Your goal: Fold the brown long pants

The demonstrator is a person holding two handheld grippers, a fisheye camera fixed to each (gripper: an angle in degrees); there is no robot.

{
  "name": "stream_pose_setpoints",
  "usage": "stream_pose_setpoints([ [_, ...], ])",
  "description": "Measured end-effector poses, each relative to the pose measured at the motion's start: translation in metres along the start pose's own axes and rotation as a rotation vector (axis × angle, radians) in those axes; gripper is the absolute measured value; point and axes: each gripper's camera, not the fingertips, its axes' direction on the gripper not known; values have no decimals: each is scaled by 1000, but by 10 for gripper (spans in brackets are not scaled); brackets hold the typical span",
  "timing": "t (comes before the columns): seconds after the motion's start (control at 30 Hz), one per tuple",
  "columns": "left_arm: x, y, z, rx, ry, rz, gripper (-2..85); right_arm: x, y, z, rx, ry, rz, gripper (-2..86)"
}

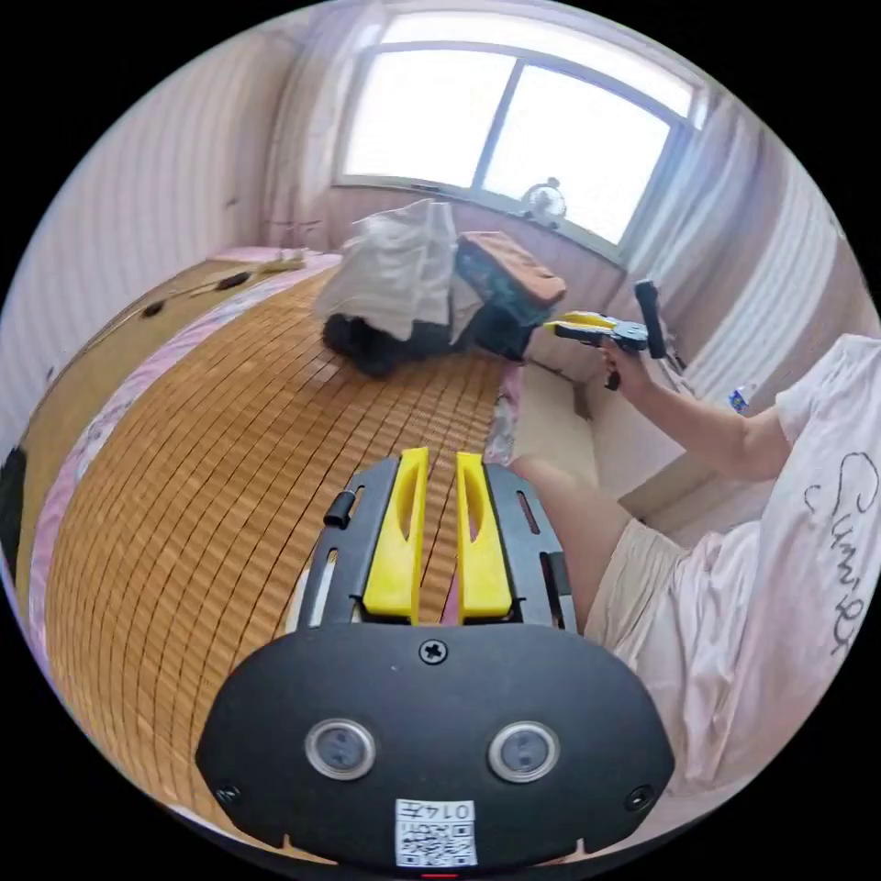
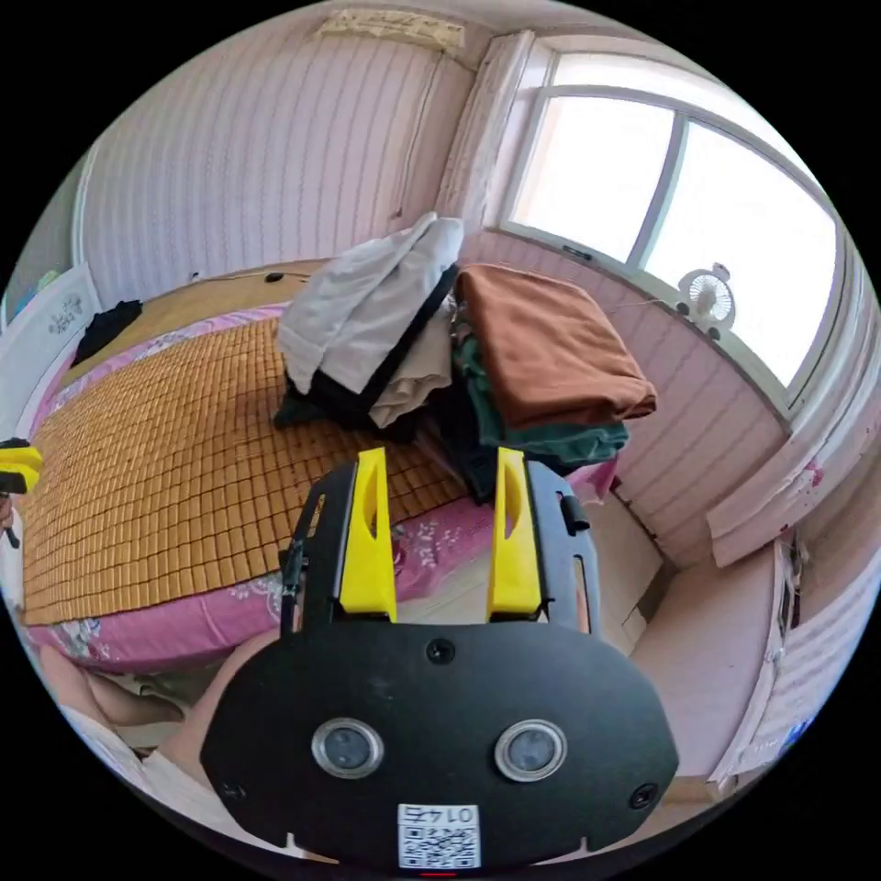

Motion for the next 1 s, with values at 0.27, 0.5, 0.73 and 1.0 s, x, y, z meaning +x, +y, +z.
stream_pose_setpoints([
  [0.27,27,-145,142,59,225,-51,129,165,-14,23,-80,-586,674,128],
  [0.5,88,-143,187,83,23,195,171,195,-42,-81,119,-682,458,19],
  [0.73,101,-146,150,251,16,132,184,133,-85,-211,270,-888,9,9],
  [1.0,85,-50,-50,663,-259,-36,87,-15,-101,-379,555,-1087,-426,7],
])
